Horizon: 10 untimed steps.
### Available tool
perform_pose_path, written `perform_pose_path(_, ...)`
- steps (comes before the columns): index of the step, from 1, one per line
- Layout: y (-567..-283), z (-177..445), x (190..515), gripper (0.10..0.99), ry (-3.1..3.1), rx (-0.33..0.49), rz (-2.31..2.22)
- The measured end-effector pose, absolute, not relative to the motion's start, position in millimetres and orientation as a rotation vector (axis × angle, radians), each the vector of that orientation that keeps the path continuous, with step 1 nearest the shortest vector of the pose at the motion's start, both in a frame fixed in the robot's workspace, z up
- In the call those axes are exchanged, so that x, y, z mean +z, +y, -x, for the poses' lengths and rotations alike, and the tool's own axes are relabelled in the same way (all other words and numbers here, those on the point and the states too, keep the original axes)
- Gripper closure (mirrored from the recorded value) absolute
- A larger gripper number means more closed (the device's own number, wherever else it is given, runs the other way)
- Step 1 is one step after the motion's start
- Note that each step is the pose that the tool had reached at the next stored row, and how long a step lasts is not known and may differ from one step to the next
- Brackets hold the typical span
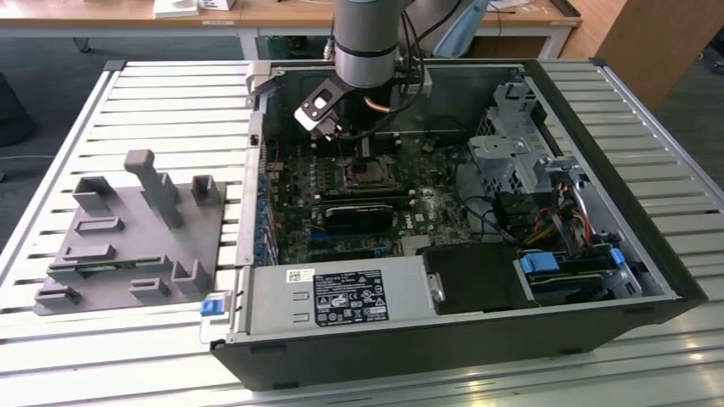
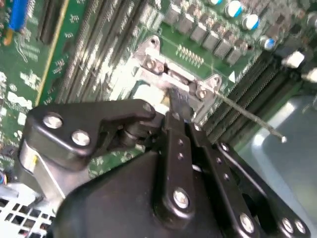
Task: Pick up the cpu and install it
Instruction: 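Close the cpu cover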
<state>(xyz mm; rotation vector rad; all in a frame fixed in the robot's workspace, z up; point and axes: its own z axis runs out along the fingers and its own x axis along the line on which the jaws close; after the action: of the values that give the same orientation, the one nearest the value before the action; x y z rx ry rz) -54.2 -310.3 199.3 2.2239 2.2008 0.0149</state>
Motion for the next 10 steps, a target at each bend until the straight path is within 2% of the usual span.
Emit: perform_pose_path(10, -310.2, 53.1, 206.8, 0.980, 2.201, 0.015, -2.224)
